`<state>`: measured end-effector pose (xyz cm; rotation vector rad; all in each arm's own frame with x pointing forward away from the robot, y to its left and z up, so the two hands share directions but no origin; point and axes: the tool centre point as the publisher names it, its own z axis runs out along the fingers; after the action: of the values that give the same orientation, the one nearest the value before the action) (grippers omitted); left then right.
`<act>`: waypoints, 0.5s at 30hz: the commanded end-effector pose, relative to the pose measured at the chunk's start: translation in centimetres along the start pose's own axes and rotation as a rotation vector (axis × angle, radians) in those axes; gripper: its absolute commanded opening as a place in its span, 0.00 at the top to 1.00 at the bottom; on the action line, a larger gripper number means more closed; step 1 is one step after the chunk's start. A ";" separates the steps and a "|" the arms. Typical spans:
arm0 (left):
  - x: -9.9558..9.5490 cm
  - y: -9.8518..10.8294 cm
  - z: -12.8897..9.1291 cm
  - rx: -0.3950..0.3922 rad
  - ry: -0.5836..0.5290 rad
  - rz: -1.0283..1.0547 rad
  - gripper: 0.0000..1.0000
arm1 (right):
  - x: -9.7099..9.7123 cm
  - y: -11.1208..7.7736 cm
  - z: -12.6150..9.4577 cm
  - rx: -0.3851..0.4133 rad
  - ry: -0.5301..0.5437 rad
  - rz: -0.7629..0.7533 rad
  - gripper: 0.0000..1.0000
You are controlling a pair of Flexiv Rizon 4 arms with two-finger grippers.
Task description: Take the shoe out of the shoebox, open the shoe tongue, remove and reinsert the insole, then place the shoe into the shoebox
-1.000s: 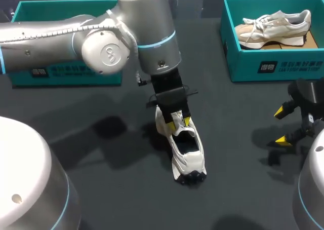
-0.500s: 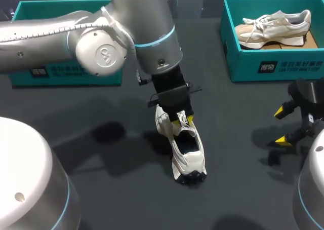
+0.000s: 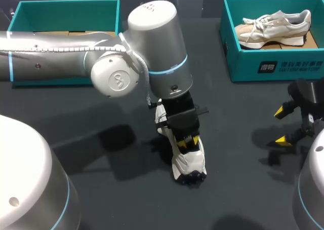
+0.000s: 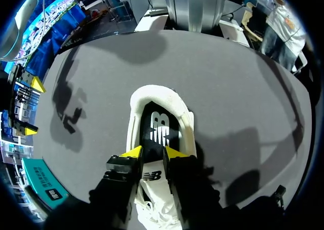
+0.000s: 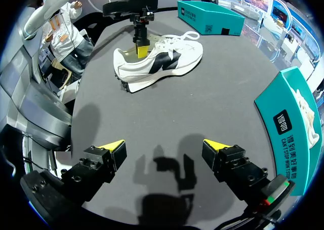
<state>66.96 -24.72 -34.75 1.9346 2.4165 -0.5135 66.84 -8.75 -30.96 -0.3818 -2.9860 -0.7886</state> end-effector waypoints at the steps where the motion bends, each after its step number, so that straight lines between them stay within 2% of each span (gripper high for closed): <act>1: 0.7 -0.6 -2.7 -0.028 -0.023 -0.004 0.74 | 0.1 0.0 0.0 0.001 -0.001 0.000 0.00; 7: 0.2 -0.5 -5.5 -0.063 -0.007 -0.073 0.72 | 0.1 0.0 0.0 0.001 -0.001 0.000 0.00; 10: 0.3 -0.7 -6.3 -0.067 0.005 -0.125 0.67 | 0.1 0.0 0.0 0.001 -0.001 0.000 0.00; 11: 0.4 -0.9 -6.6 -0.072 0.007 -0.158 0.58 | 0.1 0.0 0.0 0.001 -0.001 0.000 0.00; 12: 0.5 -1.0 -6.9 -0.068 0.007 -0.199 0.54 | 0.1 0.0 0.0 0.001 -0.001 0.000 0.00; 13: 0.7 -1.0 -7.2 -0.055 0.000 -0.251 0.39 | 0.1 0.0 0.0 0.001 -0.001 0.000 0.00; 14: 0.9 -0.9 -7.6 -0.046 0.000 -0.319 0.03 | 0.1 0.0 0.0 0.001 -0.001 0.000 0.00; 15: 1.1 -0.9 -7.9 -0.034 0.009 -0.355 0.00 | 0.1 0.0 0.0 0.001 -0.001 0.000 0.00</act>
<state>67.34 -22.86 -28.61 1.6169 2.6694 -0.4480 66.85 -8.75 -30.96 -0.3819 -2.9860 -0.7886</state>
